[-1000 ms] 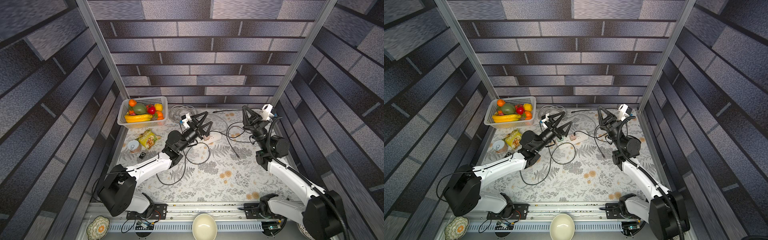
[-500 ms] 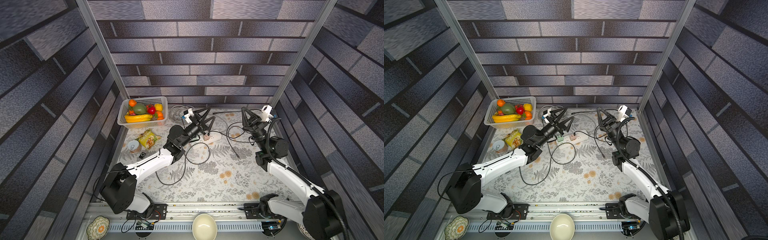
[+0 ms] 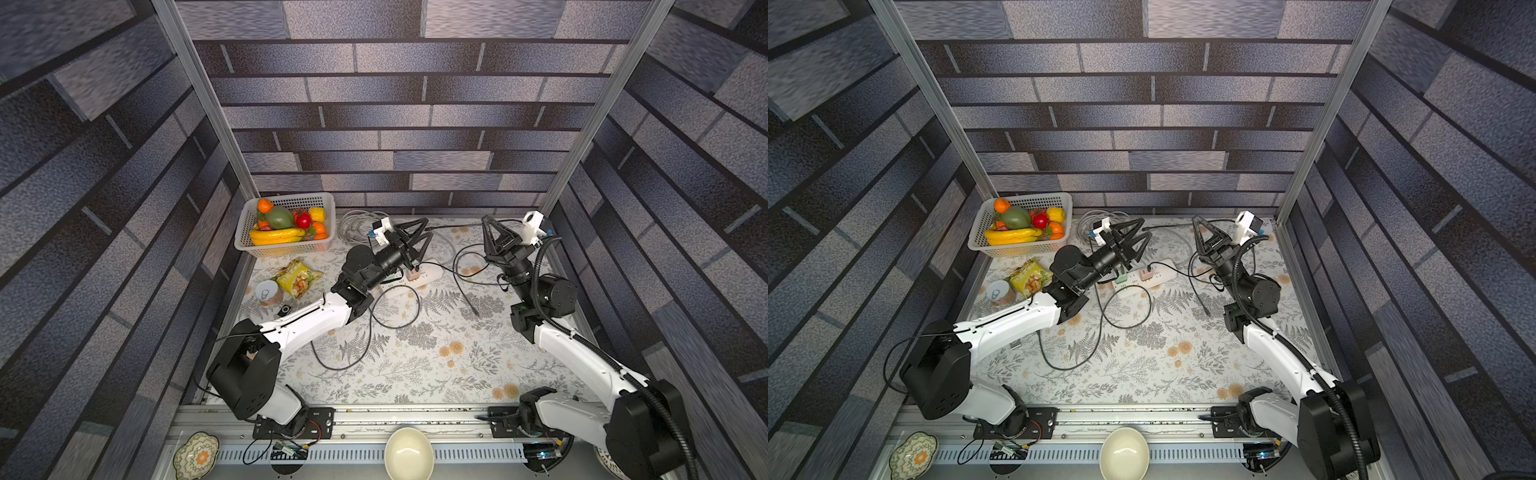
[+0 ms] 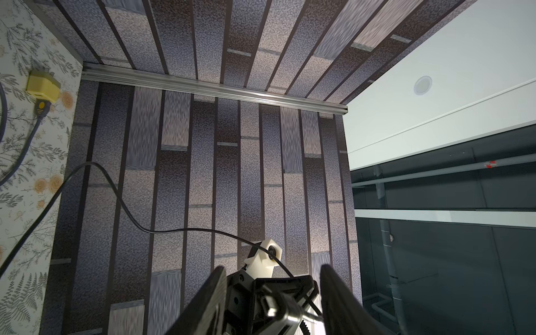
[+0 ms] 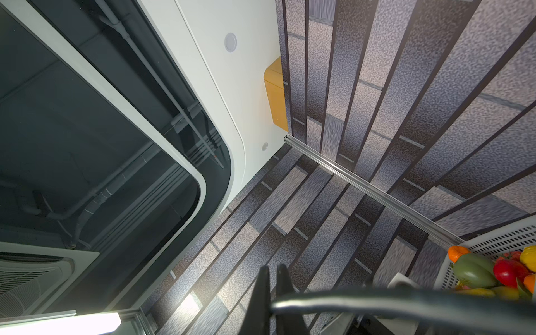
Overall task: Charge mp3
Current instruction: Pick up the charging cable from the center of the board.
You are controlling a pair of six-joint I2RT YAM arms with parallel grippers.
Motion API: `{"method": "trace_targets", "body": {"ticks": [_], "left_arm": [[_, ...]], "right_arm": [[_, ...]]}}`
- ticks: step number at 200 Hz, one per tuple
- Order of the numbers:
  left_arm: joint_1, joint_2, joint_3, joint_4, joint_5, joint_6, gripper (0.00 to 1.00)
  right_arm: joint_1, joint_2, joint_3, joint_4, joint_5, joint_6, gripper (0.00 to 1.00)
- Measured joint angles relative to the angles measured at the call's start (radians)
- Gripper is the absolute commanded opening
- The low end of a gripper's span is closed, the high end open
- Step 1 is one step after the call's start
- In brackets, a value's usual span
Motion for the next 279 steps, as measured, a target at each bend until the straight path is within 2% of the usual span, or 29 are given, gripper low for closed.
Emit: {"method": "trace_targets", "body": {"ticks": [20,56,103,105,118,125,134,145,172,187,225,279], "left_arm": [[0.0,0.013,0.021,-0.006,0.012,-0.002,0.34],[0.012,0.013,0.027,-0.004,0.02,-0.002,0.0],[0.032,0.01,0.013,0.003,0.029,0.006,0.0],[0.032,0.009,0.011,0.002,0.029,0.006,0.0],[0.033,0.001,-0.003,0.002,0.025,0.024,0.0],[0.035,-0.007,-0.013,-0.002,0.017,0.04,0.0],[0.04,-0.022,-0.027,-0.012,0.002,0.068,0.0],[0.043,-0.047,-0.049,-0.026,-0.032,0.113,0.0],[0.04,-0.114,-0.122,-0.009,-0.153,0.251,0.0],[0.035,-0.12,-0.149,0.032,-0.212,0.314,0.0],[0.01,-0.064,-0.171,0.142,-0.288,0.394,0.0],[-0.021,-0.023,-0.197,0.229,-0.34,0.446,0.0]], "right_arm": [[0.001,-0.003,0.0,0.0,-0.008,-0.011,0.0],[0.001,-0.02,-0.008,-0.001,-0.019,-0.022,0.0],[0.001,-0.038,-0.025,-0.037,-0.034,-0.045,0.0],[0.001,-0.038,-0.026,-0.038,-0.034,-0.045,0.02],[0.001,-0.048,-0.033,-0.064,-0.036,-0.048,0.4],[0.002,-0.053,-0.034,-0.082,-0.038,-0.05,0.54],[0.009,-0.061,-0.034,-0.115,-0.037,-0.051,0.64],[0.039,-0.072,-0.035,-0.16,-0.024,-0.069,0.68],[0.24,-0.085,-0.068,-0.256,0.06,-0.14,0.7],[0.317,-0.064,-0.092,-0.264,0.093,-0.155,0.71],[0.375,0.021,-0.08,-0.285,0.171,-0.178,0.69],[0.398,0.158,-0.038,-0.243,0.204,-0.16,0.59]]}}
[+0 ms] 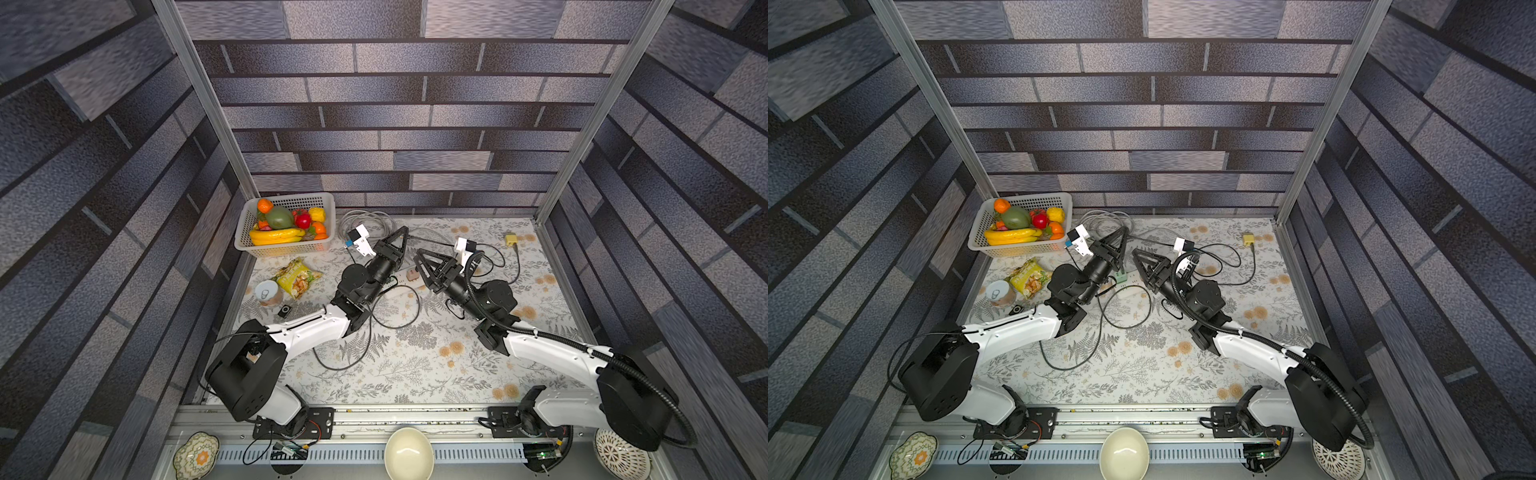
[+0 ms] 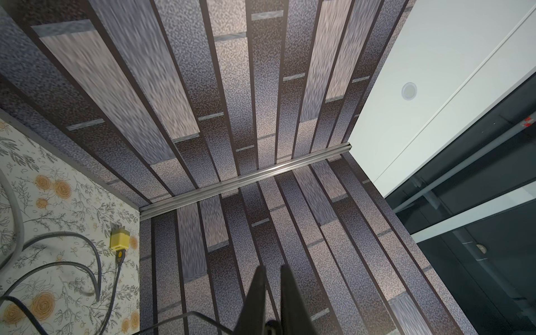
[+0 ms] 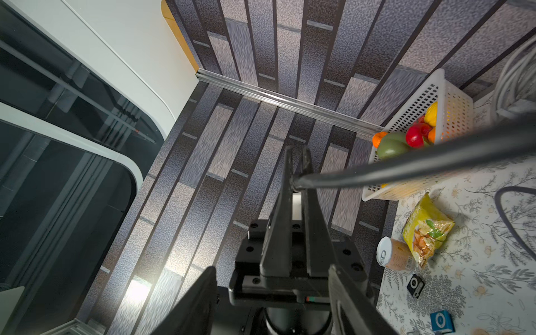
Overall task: Charge mp3
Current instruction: Pick up the charging cable from the center of the board.
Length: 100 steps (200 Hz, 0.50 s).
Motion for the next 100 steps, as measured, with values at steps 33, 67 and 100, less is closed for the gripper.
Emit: {"method": "trace_targets", "body": {"ticks": [33,67,100], "left_arm": [[-0.024,0.0,-0.009,0.036,-0.014,0.01,0.0],[-0.053,0.007,-0.033,0.08,-0.021,0.011,0.0],[-0.072,0.01,-0.04,0.093,-0.027,0.011,0.0]], "right_arm": [[0.0,0.002,0.027,0.003,0.022,-0.01,0.54],[0.0,0.013,0.044,0.01,0.031,-0.015,0.45],[0.0,0.014,0.046,0.0,0.042,-0.022,0.38]]}}
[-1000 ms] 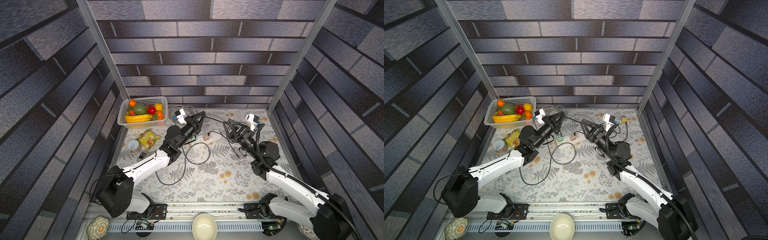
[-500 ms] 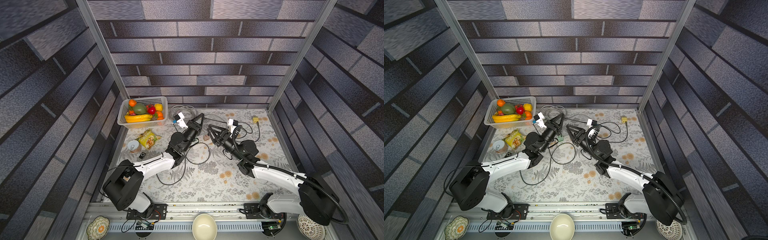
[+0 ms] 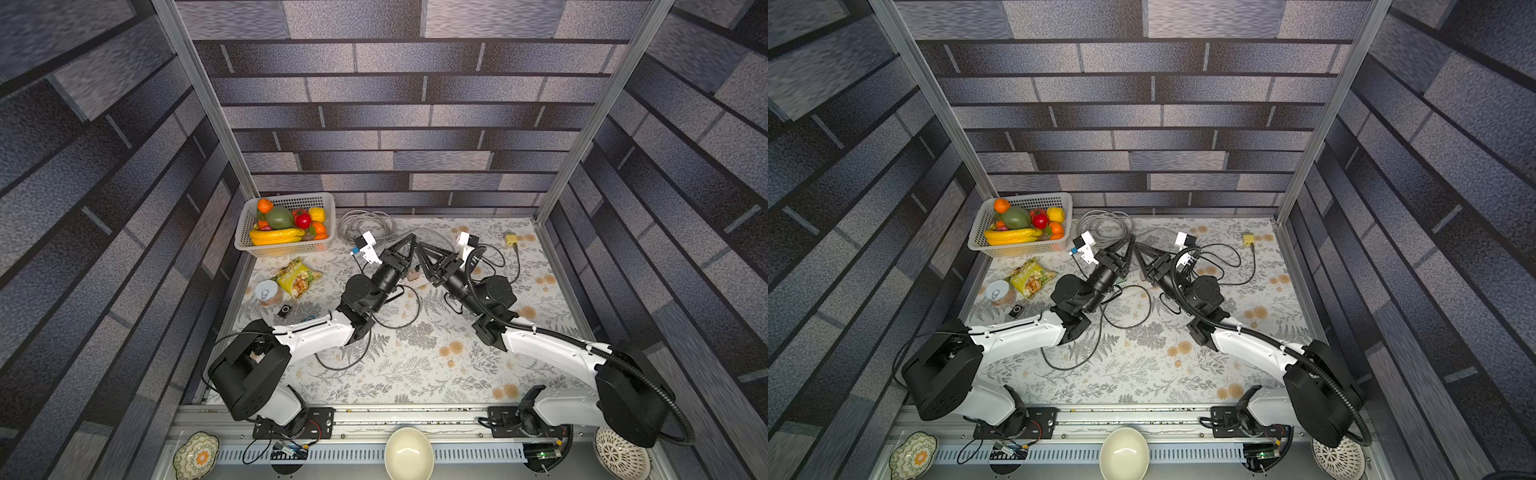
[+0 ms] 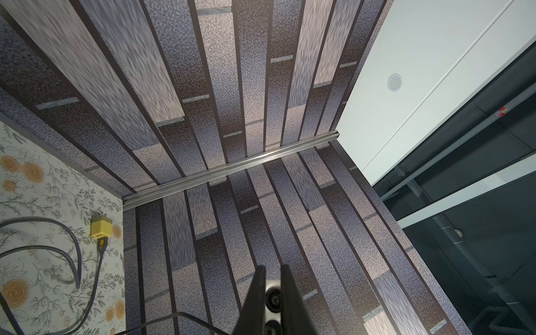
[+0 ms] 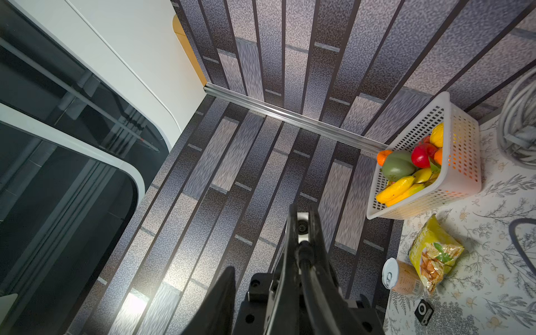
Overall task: Charge mp3
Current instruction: Pick up the charging cable from the center of the board.
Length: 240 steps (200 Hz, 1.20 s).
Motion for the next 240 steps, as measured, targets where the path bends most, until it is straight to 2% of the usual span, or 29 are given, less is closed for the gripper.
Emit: {"method": "trace_targets", "body": {"ticks": [47,106,139,152,156,184,193,209,226,240], "left_arm": [[-0.02,0.0,-0.005,0.015,-0.013,0.003,0.0],[-0.045,0.0,-0.006,0.037,-0.013,0.001,0.0],[-0.047,0.0,-0.006,0.042,-0.013,-0.001,0.0],[-0.047,0.003,-0.006,0.046,-0.013,-0.001,0.0],[-0.047,0.004,-0.006,0.048,-0.013,-0.001,0.04],[-0.05,0.011,-0.01,0.053,-0.009,0.011,0.52],[-0.041,0.007,-0.02,0.05,-0.001,0.013,0.63],[-0.01,-0.037,-0.066,-0.019,0.011,0.02,0.75],[0.058,-0.159,-0.111,-0.21,0.018,0.045,0.85],[0.117,-0.287,-0.116,-0.377,0.031,0.083,0.9]], "right_arm": [[0.0,-0.019,-0.003,-0.027,0.029,-0.02,0.32],[0.0,-0.058,-0.005,-0.082,0.055,-0.064,0.15],[-0.001,-0.06,-0.005,-0.091,0.055,-0.073,0.0],[-0.002,-0.063,-0.005,-0.097,0.053,-0.071,0.0],[-0.003,-0.065,-0.005,-0.1,0.052,-0.074,0.0],[-0.026,-0.099,-0.018,-0.129,0.038,-0.074,0.0],[-0.034,-0.128,-0.03,-0.137,0.028,-0.077,0.0],[-0.069,-0.202,-0.062,-0.154,0.008,-0.084,0.0],[-0.119,-0.266,-0.081,-0.172,-0.028,-0.091,0.0],[-0.153,-0.305,-0.082,-0.19,-0.071,-0.107,0.0]]}}
